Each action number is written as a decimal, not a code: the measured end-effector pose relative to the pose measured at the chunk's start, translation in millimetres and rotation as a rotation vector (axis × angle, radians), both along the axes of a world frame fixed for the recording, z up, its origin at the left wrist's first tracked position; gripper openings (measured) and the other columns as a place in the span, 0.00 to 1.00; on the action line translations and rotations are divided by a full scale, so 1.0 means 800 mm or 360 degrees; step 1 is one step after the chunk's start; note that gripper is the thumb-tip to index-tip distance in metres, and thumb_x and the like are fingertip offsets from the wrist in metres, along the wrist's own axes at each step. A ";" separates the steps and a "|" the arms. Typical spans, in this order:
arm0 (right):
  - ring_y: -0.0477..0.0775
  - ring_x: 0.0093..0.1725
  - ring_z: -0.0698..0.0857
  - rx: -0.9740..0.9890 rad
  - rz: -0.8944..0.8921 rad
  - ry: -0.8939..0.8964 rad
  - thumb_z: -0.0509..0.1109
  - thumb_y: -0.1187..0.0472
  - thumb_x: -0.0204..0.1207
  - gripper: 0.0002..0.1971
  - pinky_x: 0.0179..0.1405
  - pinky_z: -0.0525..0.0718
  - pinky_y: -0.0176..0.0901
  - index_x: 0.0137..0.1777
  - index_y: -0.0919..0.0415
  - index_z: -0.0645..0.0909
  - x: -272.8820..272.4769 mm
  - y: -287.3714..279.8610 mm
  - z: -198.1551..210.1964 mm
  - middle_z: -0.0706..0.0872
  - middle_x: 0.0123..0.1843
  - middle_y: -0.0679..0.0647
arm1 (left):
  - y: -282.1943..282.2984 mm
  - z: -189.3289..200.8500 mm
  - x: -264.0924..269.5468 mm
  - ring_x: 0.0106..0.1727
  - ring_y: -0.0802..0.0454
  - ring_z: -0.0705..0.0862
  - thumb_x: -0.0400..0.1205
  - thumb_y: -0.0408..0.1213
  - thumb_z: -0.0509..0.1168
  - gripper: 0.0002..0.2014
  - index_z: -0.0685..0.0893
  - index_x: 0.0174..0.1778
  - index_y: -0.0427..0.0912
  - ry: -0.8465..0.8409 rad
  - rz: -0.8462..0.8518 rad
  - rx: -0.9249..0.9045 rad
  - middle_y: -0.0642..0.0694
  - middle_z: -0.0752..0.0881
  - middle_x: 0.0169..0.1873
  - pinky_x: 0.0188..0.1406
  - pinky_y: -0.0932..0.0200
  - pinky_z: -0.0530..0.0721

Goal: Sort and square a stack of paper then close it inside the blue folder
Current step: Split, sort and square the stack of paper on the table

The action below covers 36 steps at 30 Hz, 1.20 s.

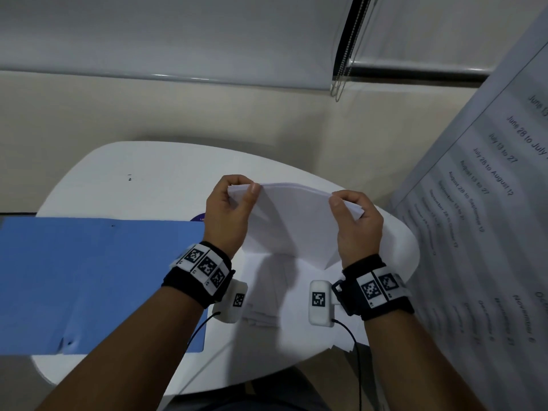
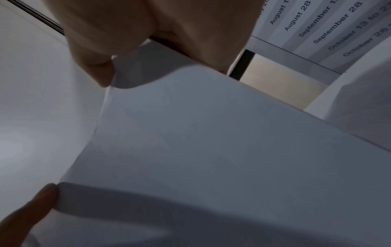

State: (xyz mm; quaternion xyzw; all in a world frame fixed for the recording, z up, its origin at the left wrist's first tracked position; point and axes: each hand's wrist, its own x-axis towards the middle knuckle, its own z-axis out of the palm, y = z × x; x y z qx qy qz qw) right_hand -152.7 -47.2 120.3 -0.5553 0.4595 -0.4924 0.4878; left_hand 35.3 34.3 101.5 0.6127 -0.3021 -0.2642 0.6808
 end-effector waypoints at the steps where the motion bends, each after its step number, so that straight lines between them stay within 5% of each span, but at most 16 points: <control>1: 0.49 0.48 0.86 -0.0008 -0.0001 0.0016 0.76 0.61 0.74 0.04 0.56 0.86 0.55 0.43 0.50 0.86 -0.001 0.000 -0.001 0.89 0.43 0.43 | 0.000 0.000 -0.001 0.43 0.56 0.82 0.80 0.47 0.72 0.12 0.81 0.47 0.42 -0.0045 0.0011 0.0000 0.52 0.85 0.43 0.43 0.60 0.81; 7: 0.54 0.56 0.86 -0.0045 -0.0017 0.0060 0.75 0.55 0.71 0.04 0.63 0.81 0.66 0.44 0.45 0.86 -0.012 -0.004 -0.006 0.89 0.47 0.40 | -0.005 0.003 -0.010 0.38 0.60 0.80 0.82 0.35 0.71 0.08 0.76 0.44 0.43 -0.0072 0.0017 0.0008 0.49 0.82 0.41 0.39 0.67 0.79; 11: 0.50 0.54 0.86 -0.0055 -0.0015 0.0052 0.75 0.58 0.73 0.03 0.62 0.84 0.56 0.45 0.49 0.86 -0.017 -0.006 -0.007 0.89 0.45 0.38 | -0.008 0.011 -0.011 0.36 0.61 0.78 0.79 0.34 0.70 0.08 0.76 0.43 0.38 -0.0039 0.0010 -0.0009 0.49 0.80 0.39 0.36 0.70 0.78; 16: 0.40 0.38 0.90 0.0264 0.0133 -0.0048 0.83 0.65 0.66 0.10 0.37 0.86 0.35 0.41 0.56 0.85 -0.009 -0.009 -0.018 0.91 0.35 0.41 | -0.009 0.001 -0.007 0.43 0.62 0.82 0.74 0.45 0.74 0.20 0.75 0.58 0.46 0.0067 -0.0139 0.0152 0.52 0.81 0.49 0.43 0.62 0.82; 19: 0.43 0.33 0.88 0.0261 0.0131 -0.0036 0.86 0.69 0.59 0.13 0.33 0.85 0.36 0.38 0.63 0.83 -0.012 -0.018 -0.017 0.89 0.33 0.47 | -0.004 -0.002 -0.006 0.41 0.59 0.83 0.71 0.42 0.79 0.27 0.74 0.61 0.46 0.0040 -0.0141 0.0096 0.49 0.81 0.49 0.37 0.63 0.83; 22: 0.45 0.37 0.88 0.0323 0.0228 0.0060 0.86 0.71 0.58 0.16 0.35 0.86 0.35 0.39 0.58 0.83 -0.021 -0.026 -0.030 0.88 0.38 0.49 | 0.004 -0.015 0.008 0.42 0.54 0.86 0.70 0.40 0.84 0.29 0.79 0.64 0.47 0.0083 -0.0257 0.0225 0.48 0.86 0.52 0.31 0.62 0.84; 25: 0.48 0.43 0.89 0.0547 0.0327 0.0203 0.86 0.66 0.61 0.16 0.37 0.86 0.33 0.43 0.54 0.84 -0.021 -0.018 -0.055 0.89 0.43 0.48 | 0.010 -0.038 0.009 0.53 0.53 0.91 0.67 0.49 0.84 0.27 0.87 0.60 0.47 0.0171 -0.0453 0.0424 0.49 0.93 0.53 0.53 0.47 0.91; 28: 0.42 0.39 0.89 0.0495 0.0237 0.0149 0.84 0.65 0.65 0.12 0.35 0.85 0.30 0.42 0.53 0.86 -0.017 -0.018 -0.058 0.90 0.41 0.44 | 0.010 -0.048 0.004 0.53 0.50 0.91 0.71 0.50 0.79 0.20 0.88 0.57 0.47 0.0132 -0.0315 0.0411 0.48 0.93 0.50 0.55 0.46 0.90; 31: 0.44 0.43 0.91 0.0436 0.0254 0.0012 0.82 0.64 0.67 0.10 0.42 0.89 0.36 0.46 0.52 0.87 -0.007 -0.025 -0.042 0.92 0.45 0.46 | 0.007 -0.050 0.013 0.52 0.54 0.89 0.79 0.46 0.75 0.14 0.86 0.59 0.48 -0.0033 -0.0301 0.0497 0.52 0.91 0.51 0.52 0.52 0.88; 34: 0.50 0.48 0.91 0.0509 0.0277 -0.0168 0.77 0.64 0.74 0.08 0.49 0.89 0.46 0.51 0.55 0.85 -0.004 -0.037 -0.040 0.92 0.50 0.52 | 0.012 -0.051 0.022 0.46 0.55 0.86 0.83 0.42 0.71 0.04 0.86 0.50 0.47 -0.0011 -0.0270 0.0554 0.53 0.89 0.44 0.47 0.54 0.84; 36: 0.52 0.49 0.90 0.0525 0.0320 0.0049 0.73 0.60 0.78 0.09 0.55 0.88 0.53 0.57 0.58 0.82 -0.008 -0.039 -0.056 0.90 0.53 0.55 | 0.017 -0.055 0.027 0.45 0.51 0.86 0.83 0.44 0.72 0.05 0.87 0.49 0.47 0.0099 -0.0156 0.0527 0.51 0.89 0.41 0.46 0.52 0.84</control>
